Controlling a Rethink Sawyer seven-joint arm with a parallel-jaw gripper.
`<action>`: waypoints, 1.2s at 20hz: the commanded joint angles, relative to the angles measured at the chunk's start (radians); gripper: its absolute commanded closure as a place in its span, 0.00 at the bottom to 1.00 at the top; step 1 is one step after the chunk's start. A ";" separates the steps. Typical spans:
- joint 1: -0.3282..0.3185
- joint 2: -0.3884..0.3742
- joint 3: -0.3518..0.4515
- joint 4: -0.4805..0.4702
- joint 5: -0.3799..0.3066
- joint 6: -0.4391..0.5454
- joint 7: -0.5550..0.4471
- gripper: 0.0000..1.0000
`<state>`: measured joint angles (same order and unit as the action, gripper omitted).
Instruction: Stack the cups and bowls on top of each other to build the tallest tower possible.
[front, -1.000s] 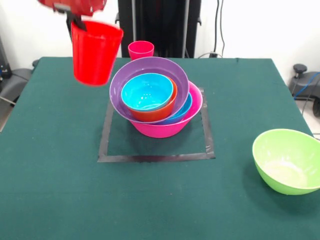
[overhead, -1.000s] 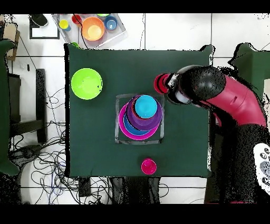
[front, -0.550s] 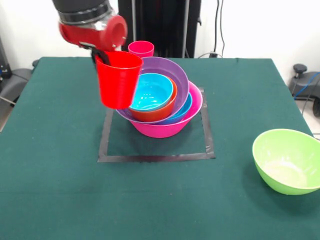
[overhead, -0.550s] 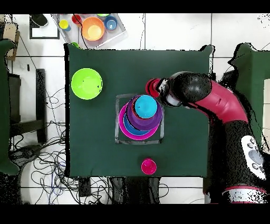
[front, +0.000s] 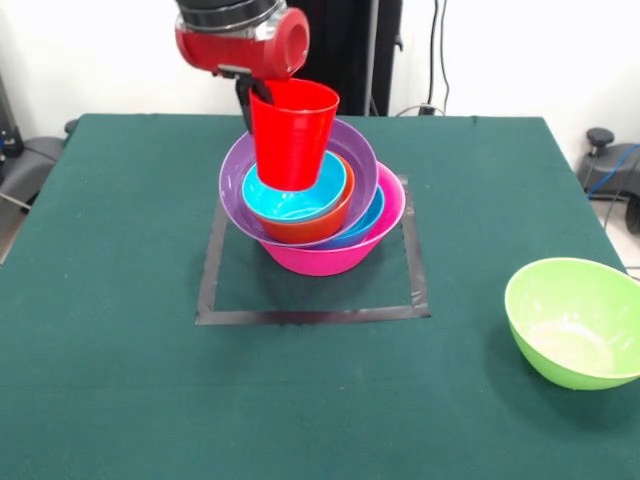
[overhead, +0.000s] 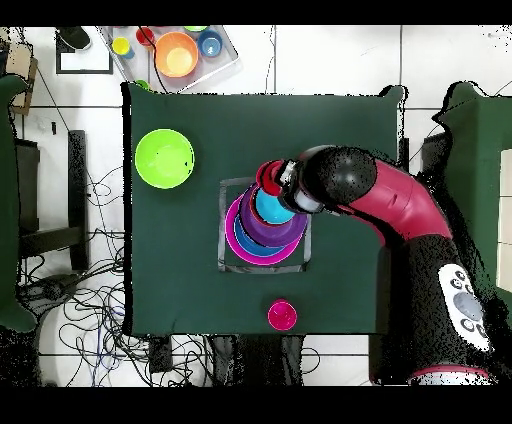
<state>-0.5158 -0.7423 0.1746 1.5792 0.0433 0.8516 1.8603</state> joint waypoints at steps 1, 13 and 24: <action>0.028 0.009 0.080 0.073 -0.082 0.015 -0.093 1.00; 0.050 0.042 0.053 0.153 -0.145 -0.099 -0.065 1.00; 0.019 0.038 0.068 0.211 -0.188 -0.137 -0.073 1.00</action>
<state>-0.4904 -0.7584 0.1847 1.7198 -0.0542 0.7917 1.8603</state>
